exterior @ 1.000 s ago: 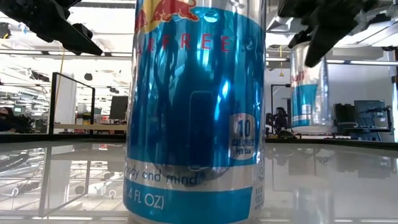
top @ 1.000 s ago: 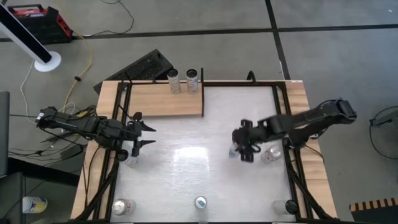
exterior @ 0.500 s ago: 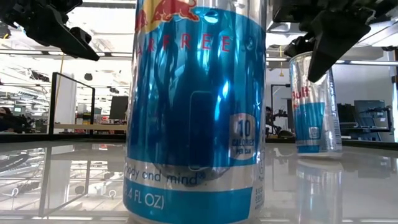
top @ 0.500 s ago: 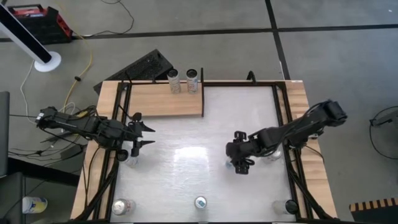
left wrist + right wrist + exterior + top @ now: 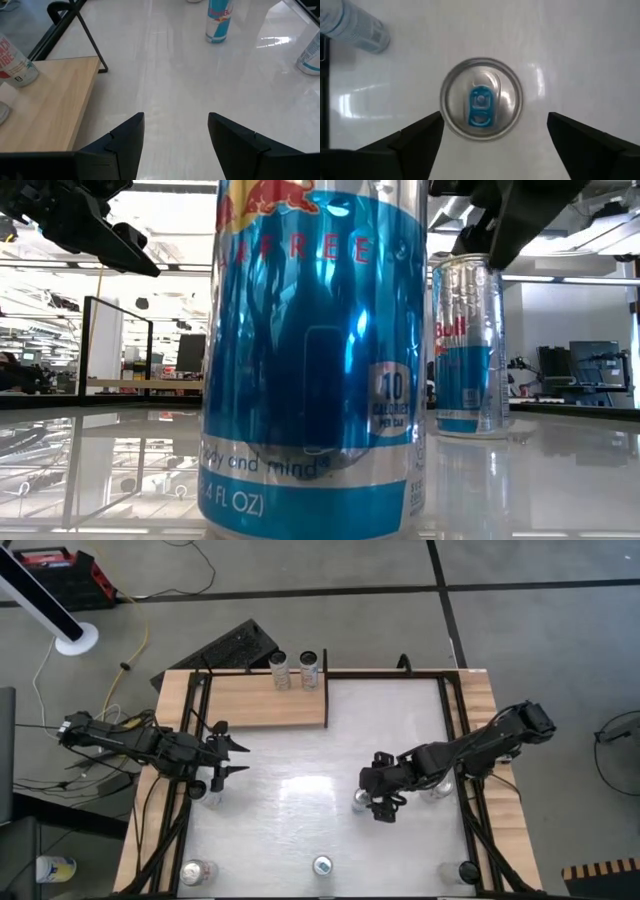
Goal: Place canned beverage on shelf
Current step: Put the top red bull soda can beside the tropical vibe soda can on the shelf
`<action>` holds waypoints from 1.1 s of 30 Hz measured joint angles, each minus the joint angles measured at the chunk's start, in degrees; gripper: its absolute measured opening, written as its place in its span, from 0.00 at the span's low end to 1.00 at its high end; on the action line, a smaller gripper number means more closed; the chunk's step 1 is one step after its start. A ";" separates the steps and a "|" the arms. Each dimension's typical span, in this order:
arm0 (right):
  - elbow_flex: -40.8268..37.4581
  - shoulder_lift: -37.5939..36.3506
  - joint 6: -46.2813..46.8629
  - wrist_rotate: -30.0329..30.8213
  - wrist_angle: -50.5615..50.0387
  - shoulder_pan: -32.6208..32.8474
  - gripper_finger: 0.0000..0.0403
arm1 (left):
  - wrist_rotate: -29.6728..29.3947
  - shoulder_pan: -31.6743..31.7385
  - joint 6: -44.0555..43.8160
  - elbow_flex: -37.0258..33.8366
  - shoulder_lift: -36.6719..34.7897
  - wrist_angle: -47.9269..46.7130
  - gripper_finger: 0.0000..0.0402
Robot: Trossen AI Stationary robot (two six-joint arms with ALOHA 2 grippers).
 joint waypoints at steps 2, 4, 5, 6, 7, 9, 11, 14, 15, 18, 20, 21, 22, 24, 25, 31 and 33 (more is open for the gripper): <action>1.23 0.00 0.84 -0.10 -0.56 0.00 0.97 | 0.00 0.01 0.00 0.00 0.00 -0.02 0.51; 2.58 0.00 1.06 -0.10 -1.51 0.00 0.97 | 0.00 0.01 0.01 0.00 0.00 -0.01 0.51; 3.25 0.00 1.41 -0.10 -1.95 0.00 0.97 | 0.00 0.01 0.01 0.00 0.00 -0.02 0.51; 4.10 0.00 2.27 -0.08 -2.31 0.00 0.97 | 0.00 0.01 0.02 0.00 0.00 -0.02 0.51; 5.11 0.00 3.40 -0.09 -3.01 0.00 0.96 | 0.00 0.01 0.00 0.00 0.00 0.00 0.51; 7.21 -0.04 7.32 0.40 -5.30 -0.02 0.96 | 0.00 0.01 0.02 0.00 0.00 0.00 0.51; 8.94 -0.04 13.10 2.62 -8.04 0.00 0.96 | 0.00 0.01 0.01 0.00 0.01 -0.02 0.51; 10.31 -0.06 24.30 10.72 -10.34 0.32 0.96 | 0.00 0.01 0.02 0.00 0.00 -0.02 0.51; 10.32 -0.07 28.25 14.26 -10.30 0.76 0.96 | 0.00 -0.01 0.02 0.00 0.02 -0.02 0.51; 10.32 0.42 37.29 21.38 -9.91 2.31 0.96 | 0.00 0.01 0.00 0.00 0.00 -0.02 0.51; 10.35 1.14 40.15 22.60 -9.26 3.07 0.96 | 0.00 0.01 0.01 0.00 0.02 -0.01 0.51; 10.33 1.27 41.08 22.98 -9.53 3.46 0.96 | 0.00 0.00 0.01 0.00 0.02 -0.03 0.51; 10.31 1.32 41.91 23.32 -9.72 3.82 0.96 | 0.00 0.01 0.00 0.00 0.00 -0.02 0.51; 10.42 2.53 43.14 24.38 -8.34 4.20 0.96 | 0.00 0.01 0.02 0.00 0.02 -0.04 0.51; 10.43 2.95 43.41 24.27 -7.71 4.29 0.96 | 0.00 0.01 0.00 0.00 0.02 -0.02 0.51; 18.88 9.00 39.75 21.08 -13.33 5.18 0.96 | -1.40 -0.01 0.66 0.00 0.00 -0.17 0.51; 23.93 11.70 38.35 21.49 -17.85 5.56 0.96 | -2.88 -0.01 0.61 0.02 0.00 -0.17 0.51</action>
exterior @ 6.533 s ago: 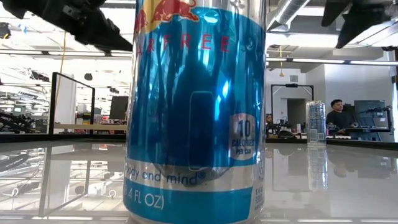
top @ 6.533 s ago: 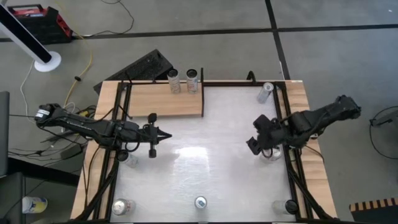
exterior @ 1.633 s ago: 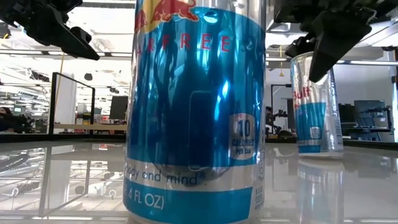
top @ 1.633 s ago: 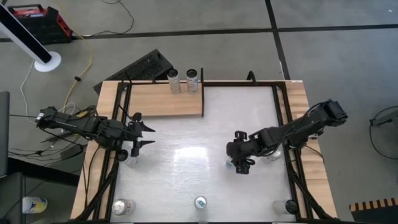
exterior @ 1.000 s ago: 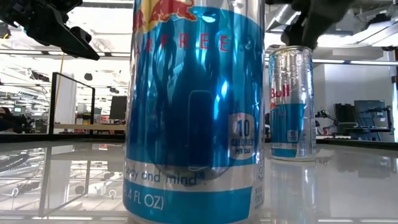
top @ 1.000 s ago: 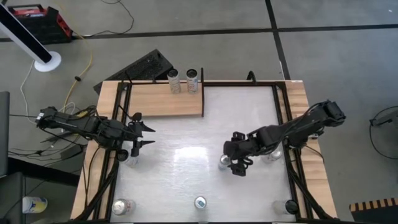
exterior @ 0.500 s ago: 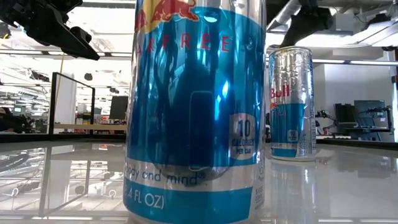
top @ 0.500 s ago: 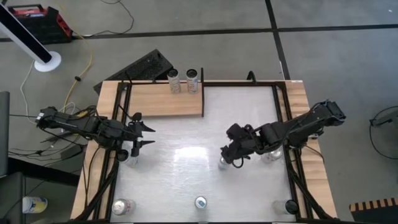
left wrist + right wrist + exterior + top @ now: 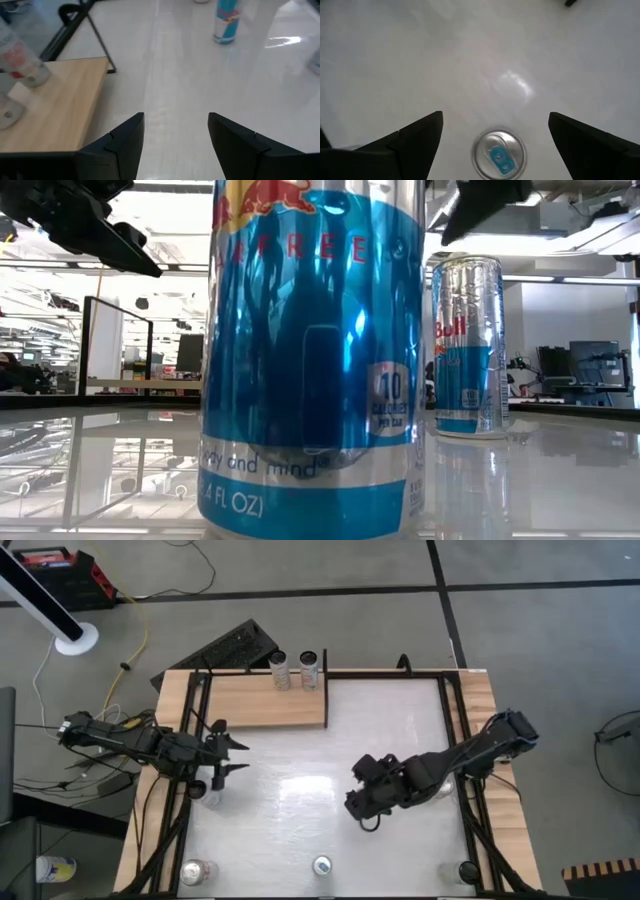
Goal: Place canned beverage on shelf
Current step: Put the top red bull soda can beside the tropical vibe soda can on the shelf
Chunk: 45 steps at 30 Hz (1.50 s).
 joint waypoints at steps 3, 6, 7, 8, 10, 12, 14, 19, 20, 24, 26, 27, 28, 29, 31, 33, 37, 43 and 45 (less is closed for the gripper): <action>7.07 4.30 -0.28 0.42 -7.63 0.83 0.96 | -0.99 0.02 -0.15 0.00 0.01 -0.25 0.51; 11.32 7.65 -0.09 1.95 -14.30 0.96 0.96 | -1.11 0.02 -0.49 0.00 0.00 -0.35 0.51; 12.04 8.55 0.30 1.91 -15.45 0.87 0.96 | -1.12 0.02 -0.50 0.00 0.02 -0.36 0.51; 12.33 9.20 0.49 1.40 -16.21 0.59 0.96 | -1.10 0.02 -0.52 0.00 0.02 -0.44 0.51; 12.31 10.43 0.59 -0.71 -17.45 0.05 0.96 | -1.12 0.02 -0.59 0.00 0.02 -0.46 0.51; 12.03 11.17 0.67 -1.67 -17.38 -0.37 0.96 | -1.12 0.02 -0.60 0.00 0.01 -0.47 0.51; 11.71 11.18 1.12 -1.89 -17.12 -0.42 0.96 | -1.12 0.02 -0.61 0.00 0.00 -0.48 0.51; 11.22 10.97 4.31 -2.00 -18.73 0.24 0.96 | -1.14 0.02 -0.61 0.00 0.00 -0.50 0.51; 11.22 10.92 4.89 -2.06 -19.26 0.49 0.96 | -1.14 0.02 -0.61 0.00 0.00 -0.54 0.51; 11.22 10.82 5.33 -2.12 -18.87 0.98 0.96 | -1.17 0.02 -0.61 0.00 0.00 -0.66 0.51; 11.22 10.82 5.47 -2.32 -18.75 0.96 0.96 | -1.17 0.02 -0.61 0.00 0.02 -0.66 0.51; 11.06 10.81 5.88 -2.39 -18.78 0.96 0.96 | -1.17 0.02 -0.61 0.00 0.01 -0.66 0.51; 10.64 10.77 6.28 -2.48 -18.61 0.96 0.96 | -1.17 0.02 -0.61 0.00 0.00 -0.66 0.51; 10.07 10.77 6.72 -2.59 -18.59 0.96 0.96 | -1.18 0.02 -0.62 0.00 0.01 -0.66 0.51; 8.88 10.82 7.31 -3.19 -18.22 0.96 0.96 | -1.17 0.02 -0.61 0.00 0.01 -0.66 0.51; 7.35 10.70 7.38 -3.56 -15.71 0.94 0.96 | -1.19 0.02 -0.61 0.00 0.00 -0.68 0.51; 6.19 10.57 6.38 -4.15 -12.89 0.91 0.96 | -1.19 0.02 -0.61 0.00 0.01 -0.68 0.51; 5.96 10.80 4.64 -5.32 -12.29 0.91 0.96 | -1.19 0.02 -0.61 0.00 0.01 -0.68 0.51; 5.82 10.94 4.58 -5.29 -13.77 0.96 0.96 | -1.19 0.02 -0.61 0.00 0.01 -0.68 0.51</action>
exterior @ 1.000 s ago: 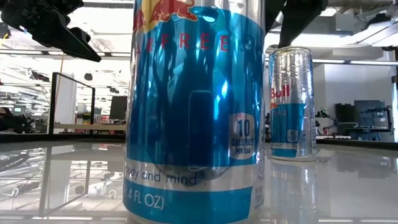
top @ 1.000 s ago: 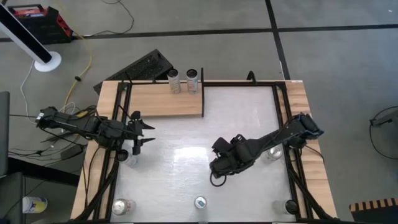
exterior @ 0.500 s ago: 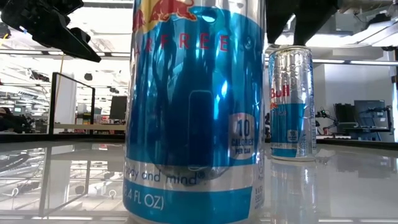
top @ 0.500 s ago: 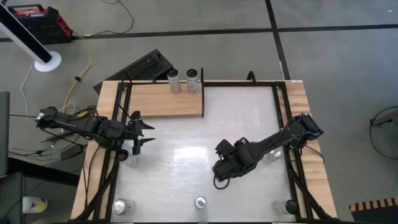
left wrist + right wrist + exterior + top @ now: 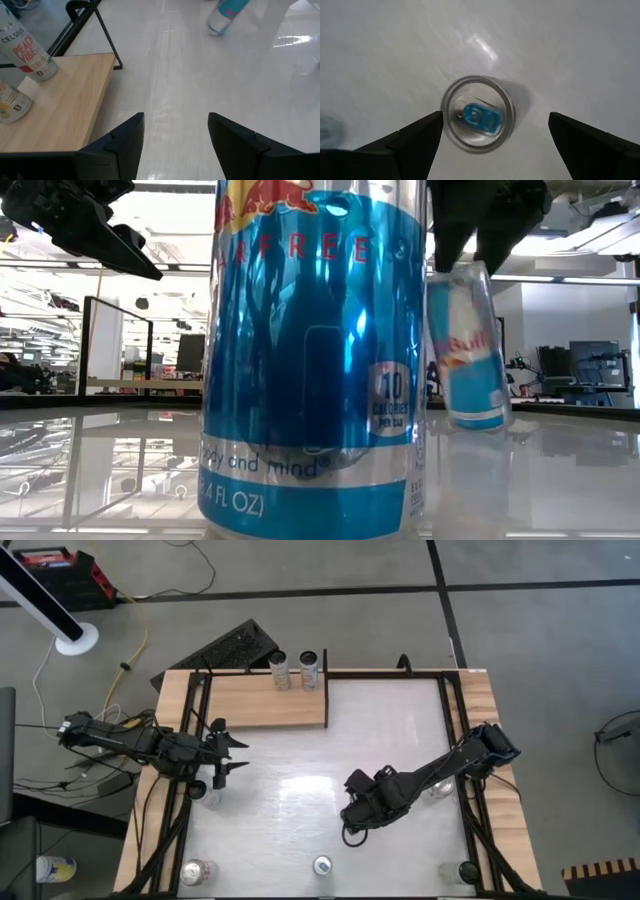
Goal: Place canned beverage on shelf
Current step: Put the top red bull soda can beside the tropical vibe soda can on the shelf
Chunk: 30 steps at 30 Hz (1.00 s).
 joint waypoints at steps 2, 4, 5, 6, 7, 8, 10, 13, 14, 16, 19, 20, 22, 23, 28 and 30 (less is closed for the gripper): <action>0.03 -0.02 -0.01 0.08 -0.92 -0.02 0.96 | 0.00 0.00 0.00 0.00 -0.01 0.02 0.51; 0.04 -0.02 -0.15 0.23 -2.42 -0.06 0.96 | 0.00 0.00 0.00 0.00 0.01 0.02 0.51; 0.14 -0.02 -0.12 0.29 -3.14 -0.07 0.96 | 0.00 0.00 -0.02 0.00 -0.01 0.02 0.51; 0.64 -0.06 -0.09 0.49 -4.42 -0.09 0.96 | 0.00 0.00 -0.02 0.00 -0.01 0.02 0.51; 1.03 -0.24 -0.02 1.04 -5.91 -0.09 0.96 | 0.00 0.00 -0.02 0.00 -0.01 0.01 0.51; 1.68 -0.37 0.09 1.66 -7.21 -0.07 0.96 | 0.00 0.00 -0.02 0.00 -0.01 0.00 0.51; 2.66 -0.56 -0.34 2.38 -9.12 -0.02 0.96 | 0.00 0.00 -0.02 0.00 0.01 0.00 0.51; 2.92 -0.56 -12.36 0.11 -7.27 1.20 0.96 | 0.00 0.00 -0.02 0.00 0.00 0.01 0.51; 2.42 -0.56 -16.84 -0.58 -5.97 1.93 0.96 | 0.00 0.00 -0.02 0.00 0.00 0.02 0.51; 0.89 -0.17 -24.97 -3.31 -1.99 3.02 0.96 | 0.00 0.00 -0.02 0.00 0.00 0.02 0.51; -0.97 0.31 -34.71 -8.78 2.97 3.48 0.96 | 0.00 0.00 -0.02 0.00 -0.01 0.02 0.51; -1.54 0.23 -38.14 -9.57 4.04 3.38 0.96 | 0.00 0.00 -0.02 0.00 -0.01 0.02 0.51; -2.84 -0.08 -45.24 -9.43 5.24 3.14 0.96 | -0.01 0.00 -0.02 0.00 0.01 0.02 0.51; -3.28 -0.02 -49.22 -8.45 5.56 2.97 0.96 | 0.00 0.00 -0.02 0.00 0.00 0.02 0.51; -3.48 0.00 -70.35 -5.14 5.38 1.15 0.96 | -0.31 0.02 -0.02 0.00 0.01 0.25 0.51; -3.48 0.05 -77.71 -5.17 6.26 0.24 0.96 | -0.31 0.02 -0.02 0.00 -0.01 0.26 0.51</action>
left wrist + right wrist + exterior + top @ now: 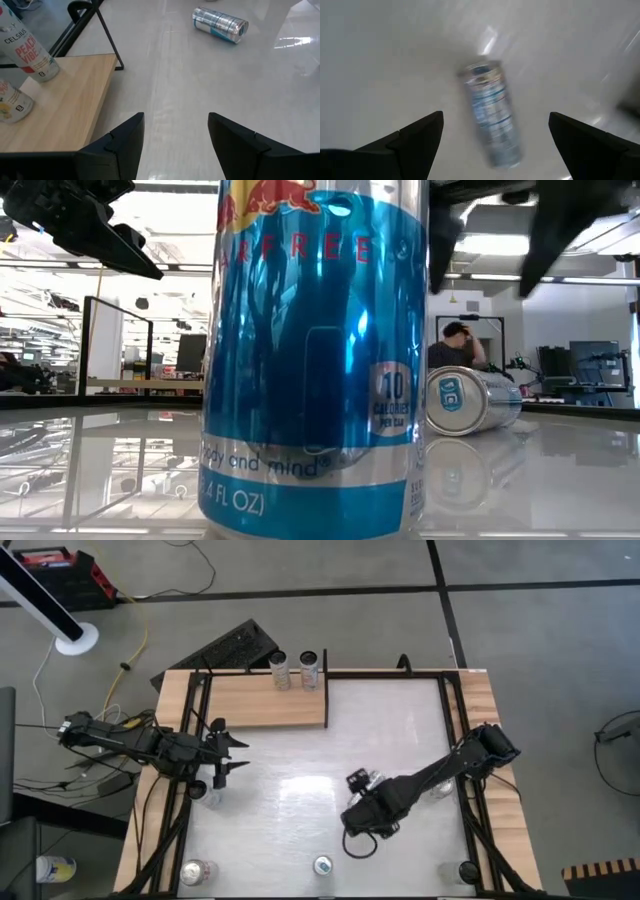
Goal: Place canned beverage on shelf
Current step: Put the top red bull soda can beside the tropical vibe soda can on the shelf
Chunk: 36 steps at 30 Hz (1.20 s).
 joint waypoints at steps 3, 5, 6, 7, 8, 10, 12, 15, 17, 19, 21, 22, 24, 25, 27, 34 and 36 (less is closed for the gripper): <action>-1.01 0.02 -7.26 -0.46 0.95 -1.39 0.96 | 0.00 0.00 0.00 0.00 0.00 0.02 0.51; -2.45 0.02 -8.67 -0.81 0.89 -2.49 0.96 | 0.00 0.00 -0.31 0.00 0.00 0.00 0.51; -3.46 0.02 -8.73 -1.63 1.09 -3.20 0.96 | 0.02 0.00 -0.40 0.00 0.00 0.02 0.51; -4.62 0.02 -8.81 -2.82 1.60 -4.02 0.96 | 0.02 0.00 -0.42 0.00 0.02 0.01 0.51; -5.89 0.02 -8.95 -3.84 2.39 -4.84 0.96 | 0.02 0.00 -0.42 0.00 0.02 -0.02 0.51; -8.55 0.05 -10.41 -4.22 4.88 -6.10 0.96 | 0.02 0.00 -0.42 0.00 0.00 0.00 0.51; -11.14 0.05 -12.79 -3.50 8.97 -7.20 0.96 | 0.02 0.00 -0.42 0.00 0.02 0.00 0.51; -14.67 0.05 -15.00 -4.94 14.63 -8.62 0.96 | 0.02 0.00 -0.42 0.00 0.00 0.00 0.51; -16.72 0.04 -15.14 -8.06 16.18 -9.29 0.96 | 0.03 0.00 -0.42 0.00 0.01 -0.02 0.51; -18.63 0.02 -15.28 -9.05 17.70 -9.54 0.96 | 0.04 0.00 -0.42 0.00 0.02 0.00 0.51; -19.90 0.05 -15.27 -8.95 18.72 -9.53 0.95 | 0.04 0.00 -0.42 0.00 0.00 -0.03 0.51; -20.25 0.05 -15.28 -8.81 20.08 -9.49 0.95 | 0.04 0.00 -0.42 0.00 0.00 0.00 0.51; -20.60 0.02 -15.27 -8.77 22.58 -9.44 0.92 | 0.04 0.00 -0.42 0.00 0.02 0.00 0.51; -20.63 0.02 -15.25 -8.79 23.49 -9.43 0.90 | 0.04 0.00 -0.42 0.00 0.00 0.01 0.51; -20.63 0.02 -15.22 -8.77 25.03 -9.47 0.85 | 0.04 0.00 -0.42 0.00 0.02 0.00 0.51; -20.63 0.02 -11.84 -8.13 25.27 -9.65 0.67 | 0.04 0.00 -0.42 0.00 0.01 0.00 0.51; -20.63 -0.02 -9.49 -8.13 24.08 -9.80 0.65 | 0.04 0.00 -0.42 0.00 0.00 0.00 0.51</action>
